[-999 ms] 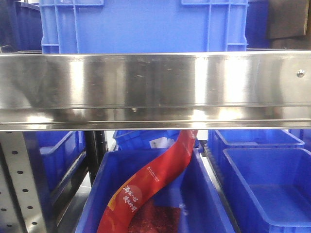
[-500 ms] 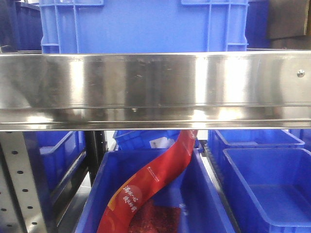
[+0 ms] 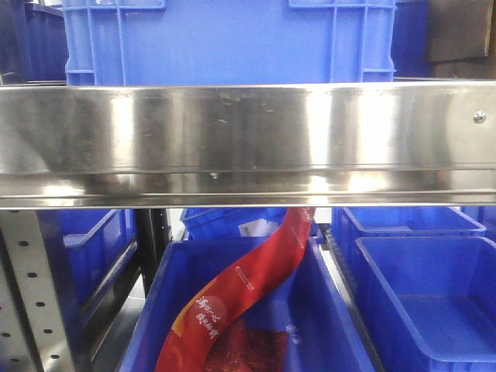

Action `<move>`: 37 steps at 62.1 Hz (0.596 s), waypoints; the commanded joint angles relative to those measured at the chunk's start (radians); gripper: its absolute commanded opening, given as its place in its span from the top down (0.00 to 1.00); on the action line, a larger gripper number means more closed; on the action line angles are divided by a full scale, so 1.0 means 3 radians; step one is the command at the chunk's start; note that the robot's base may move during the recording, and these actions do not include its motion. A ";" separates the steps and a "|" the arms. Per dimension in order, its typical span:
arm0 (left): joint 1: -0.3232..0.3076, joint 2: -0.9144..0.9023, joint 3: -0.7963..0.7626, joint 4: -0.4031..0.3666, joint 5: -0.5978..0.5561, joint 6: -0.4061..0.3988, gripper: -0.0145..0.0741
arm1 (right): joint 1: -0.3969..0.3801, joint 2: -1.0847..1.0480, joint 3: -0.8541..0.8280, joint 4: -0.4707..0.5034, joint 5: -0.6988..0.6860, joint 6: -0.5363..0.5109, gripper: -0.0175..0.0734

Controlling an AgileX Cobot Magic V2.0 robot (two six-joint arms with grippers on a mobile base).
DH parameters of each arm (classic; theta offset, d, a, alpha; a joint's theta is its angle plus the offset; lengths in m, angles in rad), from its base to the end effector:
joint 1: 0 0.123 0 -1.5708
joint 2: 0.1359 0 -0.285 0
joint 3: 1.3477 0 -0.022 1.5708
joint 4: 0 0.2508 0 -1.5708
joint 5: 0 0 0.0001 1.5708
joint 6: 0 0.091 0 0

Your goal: Grab PVC pipe and place in blue bin

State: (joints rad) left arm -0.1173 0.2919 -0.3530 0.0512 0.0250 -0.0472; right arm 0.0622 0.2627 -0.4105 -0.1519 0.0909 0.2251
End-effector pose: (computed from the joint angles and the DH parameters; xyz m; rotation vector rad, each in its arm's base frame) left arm 0.0753 -0.0088 0.3111 0.0867 1.4455 -0.0919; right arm 0.0661 0.0029 0.3265 0.0196 1.4263 0.1024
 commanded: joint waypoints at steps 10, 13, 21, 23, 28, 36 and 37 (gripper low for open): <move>0.0016 -0.0021 0.0000 0.0015 -0.0057 0.0007 0.96 | -0.0027 -0.0040 0.0074 0.0134 -0.0022 -0.0021 0.99; 0.0016 -0.0021 0.0000 0.0015 -0.0057 0.0007 0.96 | -0.0027 -0.0093 0.0156 0.0228 -0.0027 -0.0322 0.99; 0.0016 -0.0021 0.0000 0.0015 -0.0057 0.0007 0.96 | -0.0027 -0.0361 0.0528 0.0615 -0.0058 -0.0821 0.99; 0.0016 -0.0021 0.0000 0.0015 -0.0057 0.0007 0.96 | -0.0027 -0.0433 0.0617 0.0615 -0.0059 -0.0821 0.99; 0.0016 -0.0021 0.0000 0.0015 -0.0057 0.0007 0.96 | -0.0027 -0.0635 0.0880 0.0615 -0.0066 -0.0821 0.99; 0.0016 -0.0021 0.0000 0.0015 -0.0057 0.0007 0.96 | -0.0027 -0.0876 0.1243 0.0615 -0.0071 -0.0821 0.99; 0.0016 -0.0021 0.0000 0.0015 -0.0057 0.0007 0.96 | -0.0027 -0.0876 0.1279 0.0615 -0.0093 -0.0821 0.99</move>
State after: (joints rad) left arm -0.1173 0.2919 -0.3530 0.0512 0.0250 -0.0472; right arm 0.0622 0.0217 -0.0837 0.0254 0.0909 -0.0125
